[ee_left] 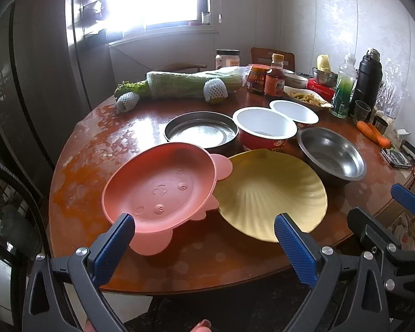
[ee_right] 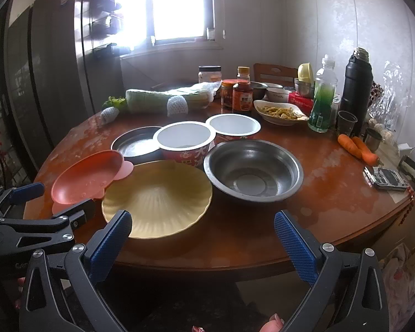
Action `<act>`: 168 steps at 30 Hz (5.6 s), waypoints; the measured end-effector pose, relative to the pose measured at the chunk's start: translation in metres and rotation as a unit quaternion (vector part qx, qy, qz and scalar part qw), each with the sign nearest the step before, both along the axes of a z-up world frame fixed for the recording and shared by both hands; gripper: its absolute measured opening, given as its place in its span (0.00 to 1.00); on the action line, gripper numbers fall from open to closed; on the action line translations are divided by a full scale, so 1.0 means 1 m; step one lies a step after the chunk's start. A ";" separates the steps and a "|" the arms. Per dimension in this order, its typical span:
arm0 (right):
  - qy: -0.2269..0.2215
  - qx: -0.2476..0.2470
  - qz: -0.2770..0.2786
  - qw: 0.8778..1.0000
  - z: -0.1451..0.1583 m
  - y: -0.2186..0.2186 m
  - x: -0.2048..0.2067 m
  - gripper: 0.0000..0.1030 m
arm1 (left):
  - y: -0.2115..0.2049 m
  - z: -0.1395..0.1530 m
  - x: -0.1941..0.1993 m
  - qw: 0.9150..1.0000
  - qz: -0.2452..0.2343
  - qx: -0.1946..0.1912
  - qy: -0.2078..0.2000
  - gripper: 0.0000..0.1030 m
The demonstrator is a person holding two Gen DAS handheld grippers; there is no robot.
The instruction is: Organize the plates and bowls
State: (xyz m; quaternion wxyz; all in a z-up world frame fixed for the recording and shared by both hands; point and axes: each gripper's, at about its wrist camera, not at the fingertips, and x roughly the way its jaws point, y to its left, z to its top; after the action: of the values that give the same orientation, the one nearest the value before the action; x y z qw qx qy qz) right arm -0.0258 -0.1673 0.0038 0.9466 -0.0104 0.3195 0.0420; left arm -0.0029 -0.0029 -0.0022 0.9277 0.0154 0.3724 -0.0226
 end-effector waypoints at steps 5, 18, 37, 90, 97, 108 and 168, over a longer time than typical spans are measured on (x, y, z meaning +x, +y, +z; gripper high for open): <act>0.000 0.000 0.000 1.000 0.000 0.000 0.000 1.00 | 0.001 0.000 0.000 1.000 0.002 0.000 0.001 0.99; -0.002 -0.001 0.000 1.000 -0.001 0.000 0.001 1.00 | 0.008 -0.001 0.000 1.000 0.004 -0.002 -0.001 0.99; -0.015 0.007 0.022 1.000 0.006 0.013 0.006 1.00 | 0.034 0.006 0.004 0.999 0.030 -0.010 -0.008 0.99; 0.098 0.012 0.167 0.981 -0.050 0.115 0.128 0.41 | 0.115 -0.050 0.075 0.994 0.062 -0.060 0.069 0.43; 0.082 0.009 0.164 0.983 -0.038 0.115 0.126 0.41 | 0.118 -0.041 0.064 0.994 0.063 -0.062 0.060 0.42; 0.064 -0.017 0.231 0.971 -0.022 0.169 0.134 0.41 | 0.160 -0.030 0.048 0.989 0.129 -0.053 0.048 0.42; 0.078 -0.010 0.232 0.970 -0.031 0.199 0.172 0.57 | 0.165 -0.039 0.038 0.990 0.123 -0.047 0.057 0.55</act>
State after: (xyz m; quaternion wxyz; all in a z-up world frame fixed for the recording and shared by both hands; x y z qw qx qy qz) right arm 0.1463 0.0312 -0.0273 0.8831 -0.0909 0.3814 0.2578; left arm 0.0352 0.1622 -0.0409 0.9003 -0.0758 0.4224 0.0732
